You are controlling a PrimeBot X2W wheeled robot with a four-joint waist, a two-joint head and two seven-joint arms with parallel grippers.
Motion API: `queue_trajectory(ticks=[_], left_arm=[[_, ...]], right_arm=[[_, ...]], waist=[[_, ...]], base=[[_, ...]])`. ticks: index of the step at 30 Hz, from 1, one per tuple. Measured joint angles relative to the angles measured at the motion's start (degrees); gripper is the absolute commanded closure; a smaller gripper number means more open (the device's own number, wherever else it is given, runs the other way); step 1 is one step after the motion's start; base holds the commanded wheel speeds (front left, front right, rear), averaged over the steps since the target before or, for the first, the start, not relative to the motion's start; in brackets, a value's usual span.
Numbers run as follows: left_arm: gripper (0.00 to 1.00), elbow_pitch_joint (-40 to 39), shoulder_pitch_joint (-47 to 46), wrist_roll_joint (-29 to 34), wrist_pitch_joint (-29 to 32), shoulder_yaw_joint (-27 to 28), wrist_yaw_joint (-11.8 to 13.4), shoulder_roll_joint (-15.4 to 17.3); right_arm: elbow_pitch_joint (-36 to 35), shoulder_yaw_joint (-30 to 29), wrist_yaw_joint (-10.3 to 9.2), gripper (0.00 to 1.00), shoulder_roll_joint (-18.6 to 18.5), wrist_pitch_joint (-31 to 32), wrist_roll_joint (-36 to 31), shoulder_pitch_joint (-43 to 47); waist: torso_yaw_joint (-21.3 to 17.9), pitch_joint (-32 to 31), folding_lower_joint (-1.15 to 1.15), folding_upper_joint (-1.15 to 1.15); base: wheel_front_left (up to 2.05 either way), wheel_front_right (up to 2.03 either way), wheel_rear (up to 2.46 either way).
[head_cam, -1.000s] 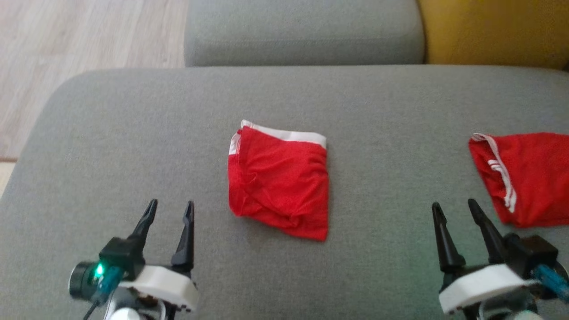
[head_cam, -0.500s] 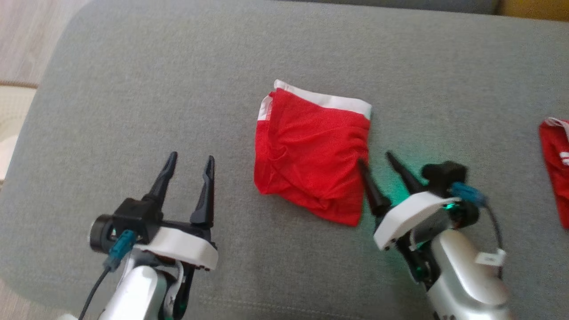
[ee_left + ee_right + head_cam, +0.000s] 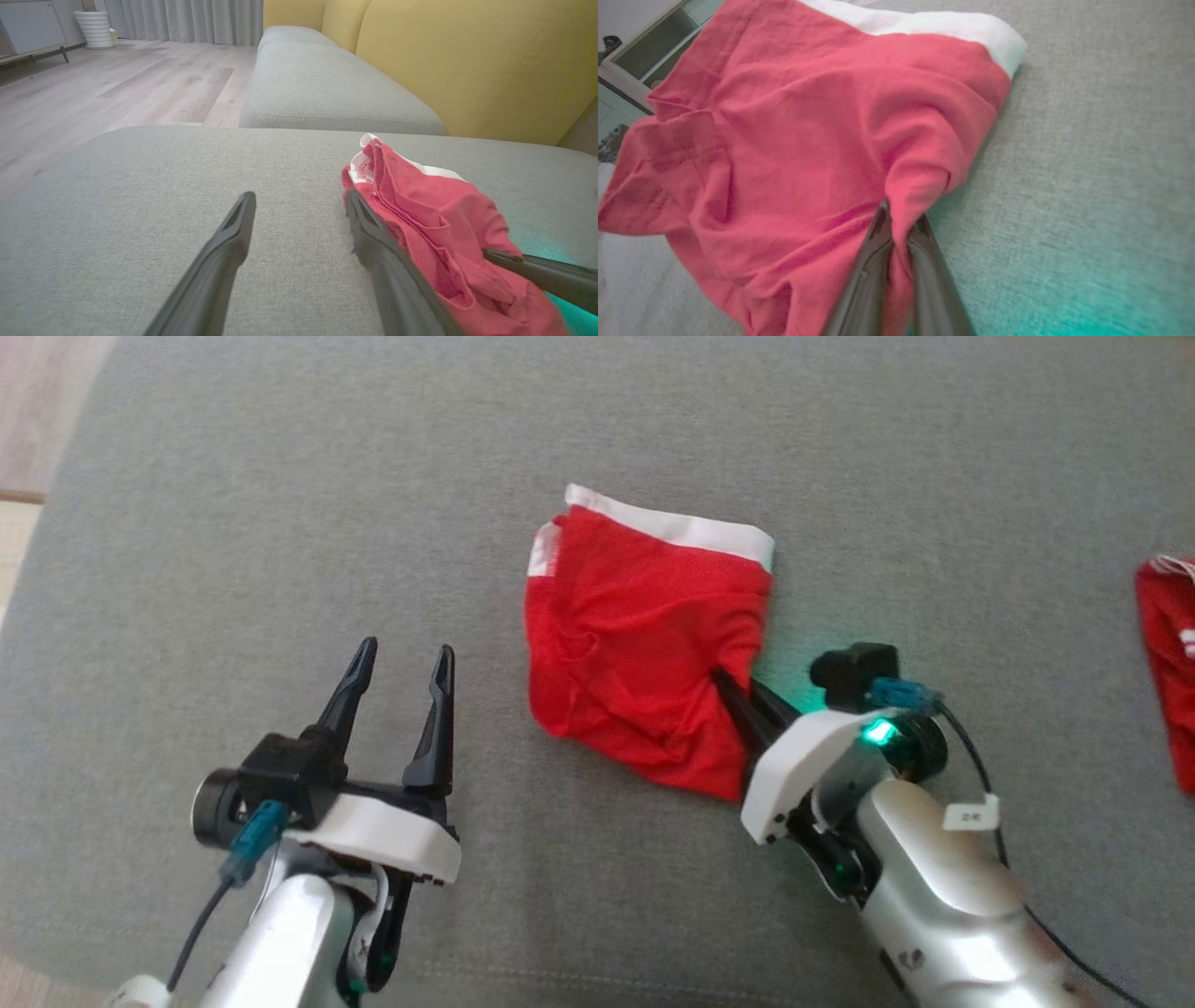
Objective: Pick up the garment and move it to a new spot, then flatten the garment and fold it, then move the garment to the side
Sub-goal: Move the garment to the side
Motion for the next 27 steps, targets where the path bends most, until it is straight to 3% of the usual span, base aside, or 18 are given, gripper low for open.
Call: queue_trajectory(ticks=[6,10,18,27], left_arm=[[0.00,-0.37,-0.07,0.00,-0.05,1.23,-0.22,0.00],[0.00,-0.70,-0.09,0.07,-0.07,1.35,-0.24,0.05],[0.00,-1.70,-0.10,0.62,-0.07,1.62,-0.23,1.04],[0.00,-2.55,-0.17,0.59,0.00,1.70,-0.22,1.72]], right_arm=[[-0.37,2.56,0.00,1.00,0.08,0.33,-3.67,-1.11],[-3.81,3.27,0.00,1.00,-1.94,2.26,-4.98,-0.10],[-16.56,2.02,0.00,1.00,-13.16,9.89,-7.90,6.09],[-30.07,-2.88,0.00,1.00,-27.73,17.57,-10.90,3.85]], waist=[[-3.55,0.40,0.00,0.00],[-7.46,0.34,0.00,0.00],[-16.14,-0.41,0.00,0.00],[-22.70,0.60,0.00,0.00]], base=[[0.00,0.00,0.00],[0.00,0.00,0.00],[0.00,0.00,0.00],[0.00,0.00,0.00]])
